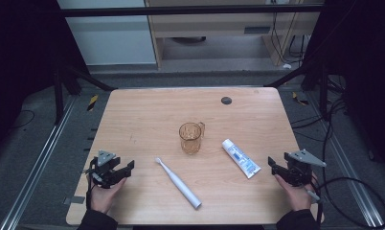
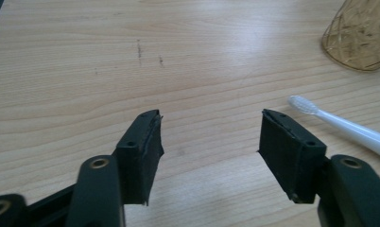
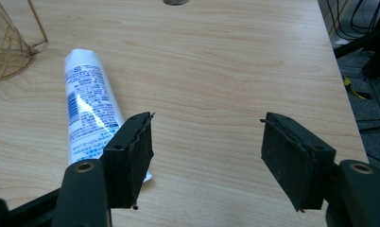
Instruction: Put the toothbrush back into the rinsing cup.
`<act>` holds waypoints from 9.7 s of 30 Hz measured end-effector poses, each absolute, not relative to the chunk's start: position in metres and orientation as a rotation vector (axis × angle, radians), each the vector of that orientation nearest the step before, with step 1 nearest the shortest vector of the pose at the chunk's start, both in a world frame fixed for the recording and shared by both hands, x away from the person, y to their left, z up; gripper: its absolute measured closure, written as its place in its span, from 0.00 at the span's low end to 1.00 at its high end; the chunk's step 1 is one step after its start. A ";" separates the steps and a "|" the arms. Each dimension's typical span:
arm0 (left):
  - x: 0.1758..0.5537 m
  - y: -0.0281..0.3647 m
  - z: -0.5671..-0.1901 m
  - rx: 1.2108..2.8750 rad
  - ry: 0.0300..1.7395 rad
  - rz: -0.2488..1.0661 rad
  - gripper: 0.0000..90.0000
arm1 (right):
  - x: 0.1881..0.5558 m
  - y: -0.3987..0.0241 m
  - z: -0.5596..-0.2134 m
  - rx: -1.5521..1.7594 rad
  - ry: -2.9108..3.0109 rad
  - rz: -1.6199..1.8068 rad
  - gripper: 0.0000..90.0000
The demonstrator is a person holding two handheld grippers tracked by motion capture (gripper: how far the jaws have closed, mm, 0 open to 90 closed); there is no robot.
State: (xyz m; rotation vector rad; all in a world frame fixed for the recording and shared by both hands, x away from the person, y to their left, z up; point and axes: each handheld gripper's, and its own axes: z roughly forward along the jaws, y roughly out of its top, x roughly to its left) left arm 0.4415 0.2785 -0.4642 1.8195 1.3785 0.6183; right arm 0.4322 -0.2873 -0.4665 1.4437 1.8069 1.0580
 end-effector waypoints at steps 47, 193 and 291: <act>0.430 0.180 -0.477 2.117 1.132 0.434 0.99 | 0.432 -0.266 -0.472 1.359 1.941 1.072 0.44; 0.395 0.149 -0.480 2.294 0.923 0.240 0.99 | 0.431 -0.265 -0.476 1.353 1.971 1.028 0.43; 0.477 0.156 -0.448 2.377 1.029 0.351 0.45 | 0.434 -0.269 -0.477 1.358 1.980 1.000 0.41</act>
